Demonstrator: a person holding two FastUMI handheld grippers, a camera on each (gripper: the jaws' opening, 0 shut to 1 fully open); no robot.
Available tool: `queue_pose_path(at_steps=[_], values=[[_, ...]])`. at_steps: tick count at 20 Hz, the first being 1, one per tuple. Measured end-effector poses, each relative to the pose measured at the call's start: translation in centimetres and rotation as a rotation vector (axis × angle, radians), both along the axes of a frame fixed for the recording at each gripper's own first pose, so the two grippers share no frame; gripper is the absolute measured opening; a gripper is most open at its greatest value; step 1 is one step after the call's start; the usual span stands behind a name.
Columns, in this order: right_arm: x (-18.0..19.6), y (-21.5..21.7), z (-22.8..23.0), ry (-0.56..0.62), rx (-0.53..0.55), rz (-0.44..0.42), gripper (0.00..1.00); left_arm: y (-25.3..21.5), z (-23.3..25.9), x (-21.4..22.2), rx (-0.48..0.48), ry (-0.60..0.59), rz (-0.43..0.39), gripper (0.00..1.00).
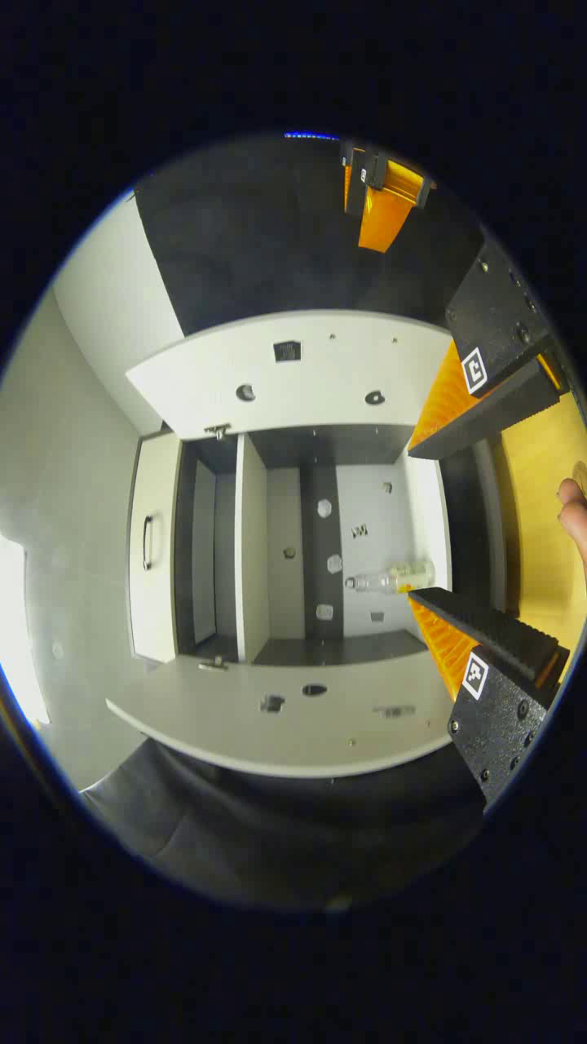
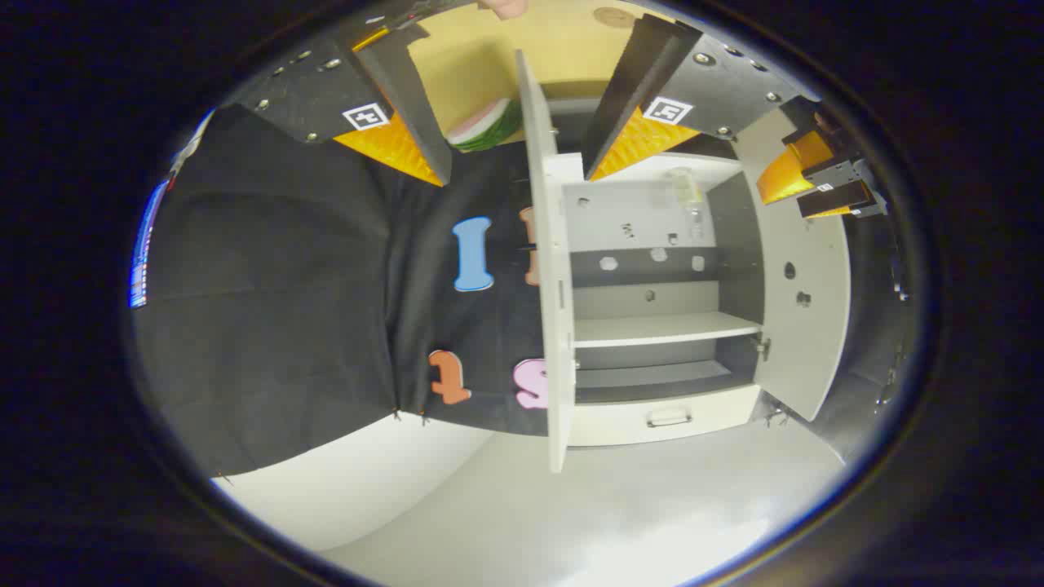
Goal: Grasp the bottle in the cabinet with the left hand and place it on the coaster, then close the right door with the right hand and the left door with the left hand.
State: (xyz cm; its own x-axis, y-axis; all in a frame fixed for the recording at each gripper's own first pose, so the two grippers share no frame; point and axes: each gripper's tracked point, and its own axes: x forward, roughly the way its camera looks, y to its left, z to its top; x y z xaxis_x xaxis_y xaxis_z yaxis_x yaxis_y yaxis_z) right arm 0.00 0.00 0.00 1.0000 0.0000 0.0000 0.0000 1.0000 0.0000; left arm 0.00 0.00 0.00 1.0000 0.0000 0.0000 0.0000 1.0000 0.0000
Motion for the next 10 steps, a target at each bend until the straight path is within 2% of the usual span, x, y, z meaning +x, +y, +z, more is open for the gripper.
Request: queue_pose_path(at_steps=[1, 3, 6, 7, 8, 10], values=[[-0.4, 0.6, -0.1, 0.012, 0.014, 0.015, 0.93, 1.1, 0.4, -0.7, 0.010, -0.005, 0.024, 0.99], [-1.2, 0.6, -0.2, 0.015, 0.020, 0.026, 1.00, 2.2, 0.3, -1.1, 0.021, 0.003, 0.053, 0.99], [-2.3, 0.6, -0.3, 0.003, -0.010, 0.049, 0.97, 3.0, -0.4, -2.2, -0.023, 0.034, 0.089, 0.99], [-2.8, 0.6, -0.2, -0.007, -0.020, 0.060, 0.93, 3.2, -0.9, -2.6, -0.044, 0.052, 0.098, 0.98], [-3.4, 0.4, -0.2, -0.011, -0.021, 0.063, 1.00, 3.0, -1.2, -2.9, -0.064, 0.064, 0.096, 0.99], [-4.2, -0.6, 0.1, -0.017, -0.009, 0.065, 0.97, 2.8, -1.4, -3.4, -0.072, 0.084, 0.102, 0.99]])
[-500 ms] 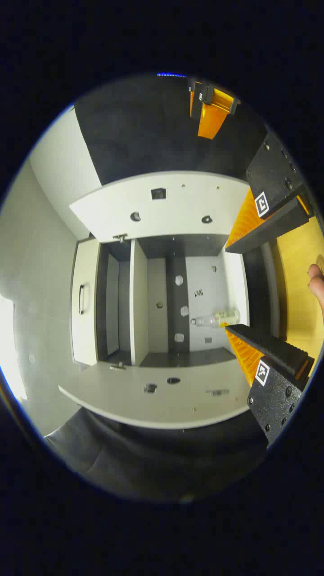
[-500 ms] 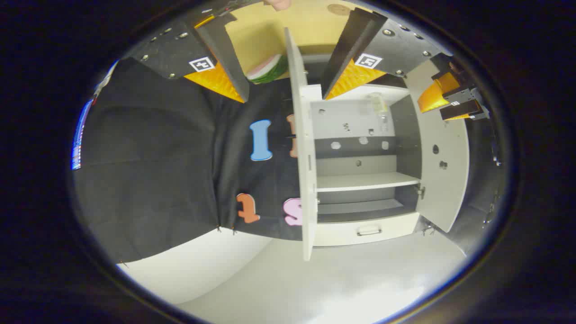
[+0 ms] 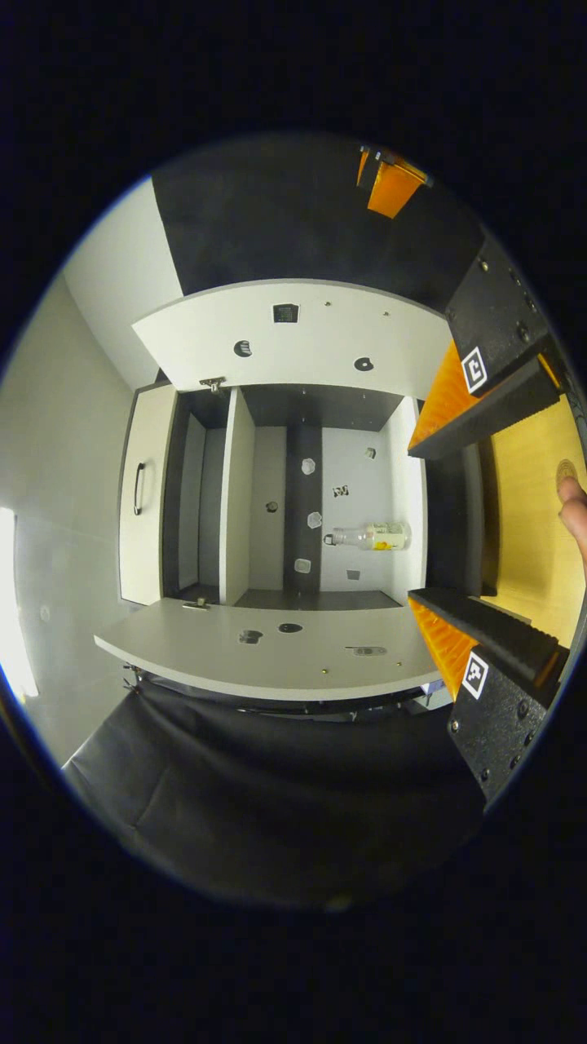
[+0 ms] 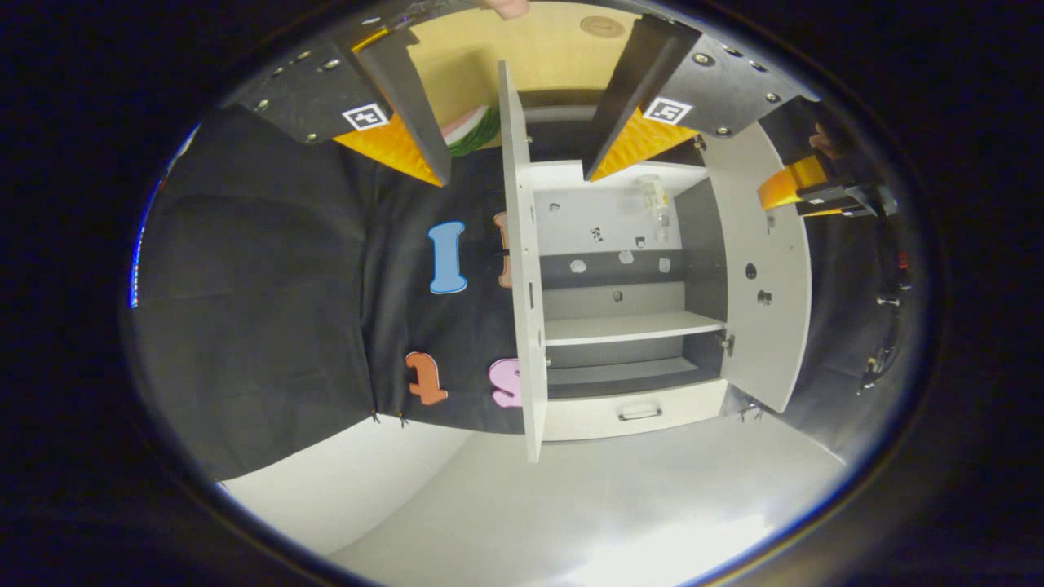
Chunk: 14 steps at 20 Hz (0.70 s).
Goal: Grasp the bottle in the cabinet with the left hand and place it on the coaster, then close the right door with the right hand and the left door with the left hand.
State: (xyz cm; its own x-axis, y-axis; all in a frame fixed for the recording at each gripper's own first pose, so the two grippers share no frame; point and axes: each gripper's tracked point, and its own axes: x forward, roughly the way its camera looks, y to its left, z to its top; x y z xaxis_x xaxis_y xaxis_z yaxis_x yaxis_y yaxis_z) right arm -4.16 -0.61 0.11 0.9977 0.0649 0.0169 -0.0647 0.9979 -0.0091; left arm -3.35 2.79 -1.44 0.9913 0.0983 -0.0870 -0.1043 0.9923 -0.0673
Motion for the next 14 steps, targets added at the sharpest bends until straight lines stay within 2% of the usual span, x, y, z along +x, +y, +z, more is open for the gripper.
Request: queue_pose_path(at_steps=[8, 14], values=[[-1.6, -2.5, 2.4, -0.045, -0.001, -0.010, 0.97, -1.8, 2.2, 0.3, 0.029, -0.054, -0.013, 0.99], [0.4, -1.5, 3.5, -0.080, 0.018, 0.012, 0.97, -1.7, 2.2, 1.5, 0.040, -0.045, -0.018, 0.99]])
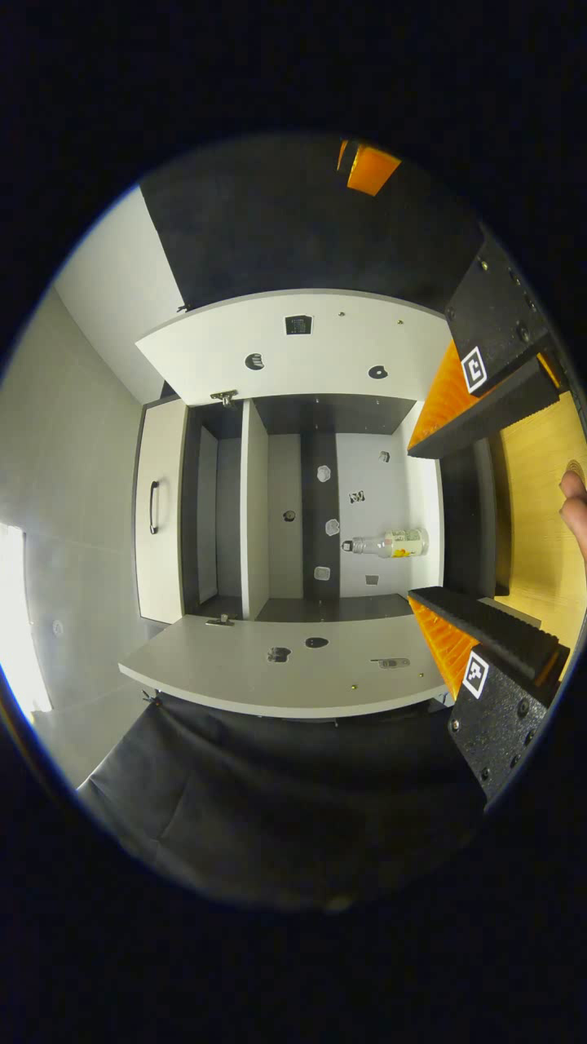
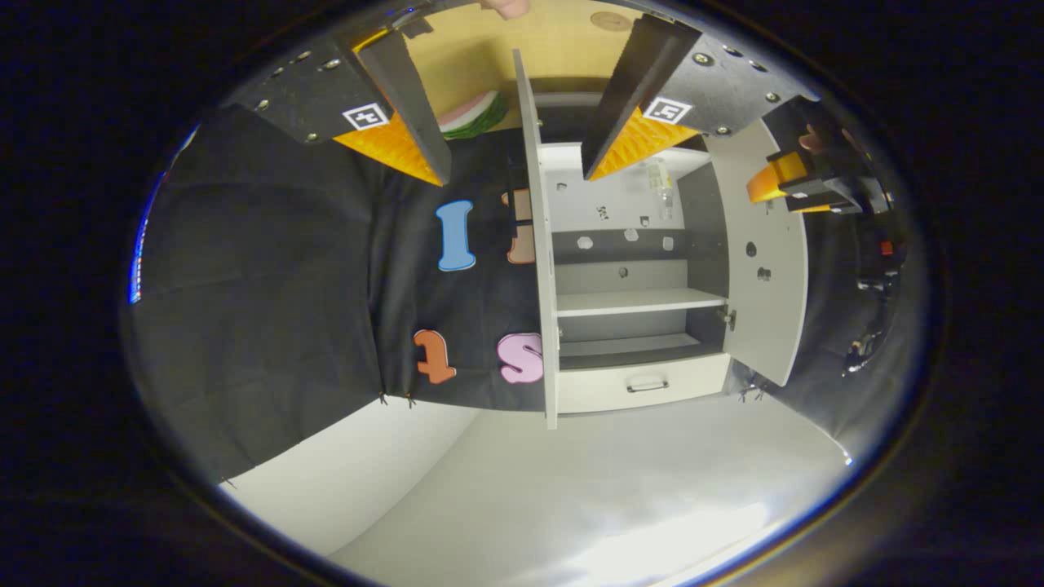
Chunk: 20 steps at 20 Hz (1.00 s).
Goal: Grasp the bottle in the cabinet with the left hand and place it on the coaster, then close the right door with the right hand and the left door with the left hand.
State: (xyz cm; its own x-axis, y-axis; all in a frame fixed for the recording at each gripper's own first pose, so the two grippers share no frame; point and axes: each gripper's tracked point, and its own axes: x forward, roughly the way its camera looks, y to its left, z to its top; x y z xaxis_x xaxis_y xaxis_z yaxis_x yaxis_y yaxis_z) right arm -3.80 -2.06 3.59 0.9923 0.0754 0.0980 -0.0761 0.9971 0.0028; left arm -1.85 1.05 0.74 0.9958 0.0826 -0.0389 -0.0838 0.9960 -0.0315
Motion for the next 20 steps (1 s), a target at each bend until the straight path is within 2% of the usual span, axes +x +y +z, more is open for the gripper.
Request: queue_pose_path(at_steps=[1, 2, 6, 7, 8, 9, 10, 12, 13, 20], values=[[0.8, 0.4, -0.1, -0.006, -0.002, 0.005, 1.00, 0.1, -0.5, 0.4, -0.002, 0.011, -0.005, 0.99], [1.4, 0.8, -0.1, -0.012, -0.011, 0.009, 0.97, 0.4, -0.8, 0.9, -0.001, 0.018, -0.007, 0.99], [4.3, 3.7, 0.1, -0.033, -0.003, 0.038, 0.97, 2.0, -1.7, 4.7, 0.017, -0.002, -0.005, 0.99], [4.8, 4.2, 0.3, -0.038, 0.008, 0.047, 0.93, 2.9, -2.2, 6.3, 0.026, 0.000, 0.010, 0.98], [5.4, 4.5, 0.7, -0.046, 0.023, 0.050, 0.97, 3.7, -2.8, 8.0, 0.027, 0.003, 0.021, 0.98], [5.9, 4.9, 1.0, -0.052, 0.042, 0.052, 0.92, 4.3, -3.4, 9.8, 0.020, 0.009, 0.031, 0.98], [6.4, 5.1, 1.4, -0.058, 0.061, 0.059, 0.97, 4.9, -4.1, 11.6, 0.007, 0.013, 0.037, 0.98], [7.3, 5.0, 1.7, -0.061, 0.081, 0.052, 1.00, 5.8, -5.8, 15.4, -0.018, 0.023, 0.040, 0.98], [7.8, 4.7, 1.9, -0.062, 0.082, 0.039, 0.97, 6.4, -6.7, 17.4, -0.020, 0.029, 0.046, 0.98], [9.2, 4.6, 2.0, -0.070, 0.082, -0.014, 0.97, 7.9, -12.2, 30.8, 0.002, 0.062, 0.047, 0.99]])
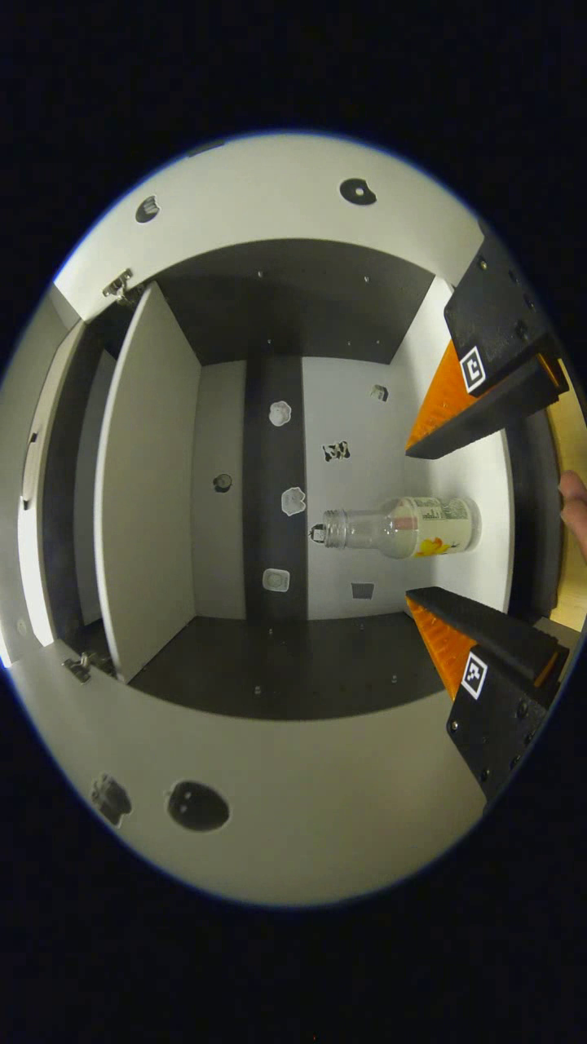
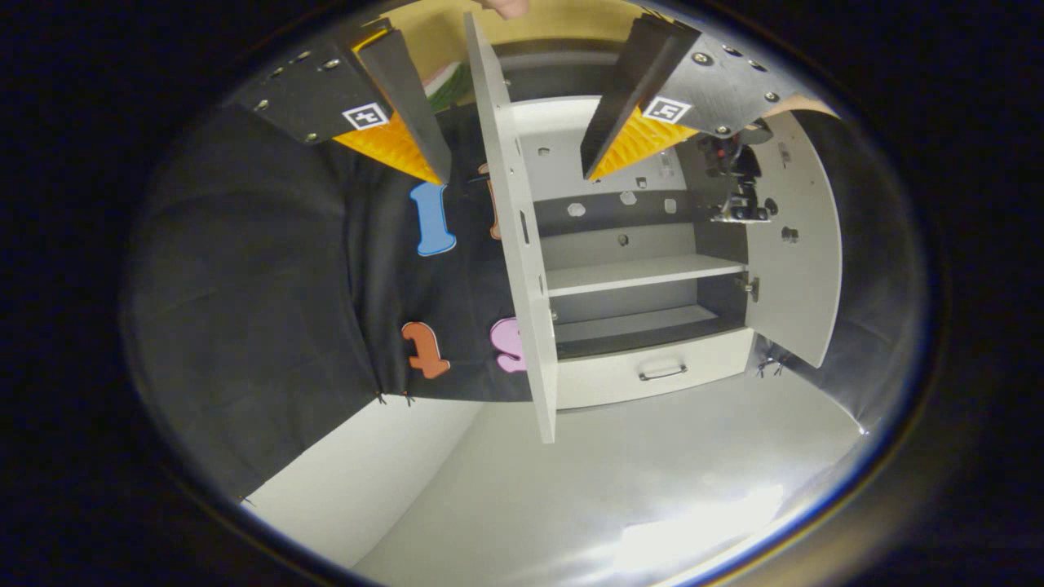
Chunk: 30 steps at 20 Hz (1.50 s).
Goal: Grasp the bottle in the cabinet with the left hand and place it on the coaster, then close the right door with the right hand and the left door with the left hand.
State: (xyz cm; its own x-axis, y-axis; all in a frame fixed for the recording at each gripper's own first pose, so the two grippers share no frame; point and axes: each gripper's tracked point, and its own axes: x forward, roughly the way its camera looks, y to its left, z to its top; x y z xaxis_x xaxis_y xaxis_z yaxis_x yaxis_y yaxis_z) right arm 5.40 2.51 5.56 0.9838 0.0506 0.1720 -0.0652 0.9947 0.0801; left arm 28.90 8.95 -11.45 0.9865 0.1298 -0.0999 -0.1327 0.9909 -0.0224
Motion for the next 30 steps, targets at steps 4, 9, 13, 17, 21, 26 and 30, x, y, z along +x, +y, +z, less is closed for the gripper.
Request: queue_pose_path(at_steps=[4, 9, 13, 17, 21, 26, 30], values=[[0.7, -0.5, -0.5, 0.024, -0.015, -0.031, 0.97, 0.5, -3.1, 4.6, -0.019, 0.041, 0.001, 0.99], [1.4, -1.3, -1.0, 0.034, -0.044, -0.069, 0.97, 1.7, -6.3, 8.3, 0.009, 0.090, 0.041, 0.99], [1.1, -1.2, -2.5, 0.067, -0.111, -0.077, 0.97, 1.9, -6.7, 9.0, -0.015, 0.084, 0.049, 0.87], [-0.6, -1.6, -3.8, 0.099, -0.153, -0.083, 0.97, 0.6, -5.9, 6.8, -0.071, 0.097, 0.021, 0.78], [-3.3, -2.2, -4.1, 0.106, -0.167, -0.083, 0.98, -0.8, -4.1, 3.1, -0.091, 0.081, -0.008, 0.78], [-7.3, -2.7, -4.7, 0.110, -0.158, -0.078, 0.97, -2.6, -2.1, -2.8, -0.106, 0.059, -0.038, 0.78], [-10.5, -3.3, -5.2, 0.114, -0.156, -0.069, 0.97, -4.4, -1.5, -7.9, -0.109, 0.044, -0.075, 0.78]])
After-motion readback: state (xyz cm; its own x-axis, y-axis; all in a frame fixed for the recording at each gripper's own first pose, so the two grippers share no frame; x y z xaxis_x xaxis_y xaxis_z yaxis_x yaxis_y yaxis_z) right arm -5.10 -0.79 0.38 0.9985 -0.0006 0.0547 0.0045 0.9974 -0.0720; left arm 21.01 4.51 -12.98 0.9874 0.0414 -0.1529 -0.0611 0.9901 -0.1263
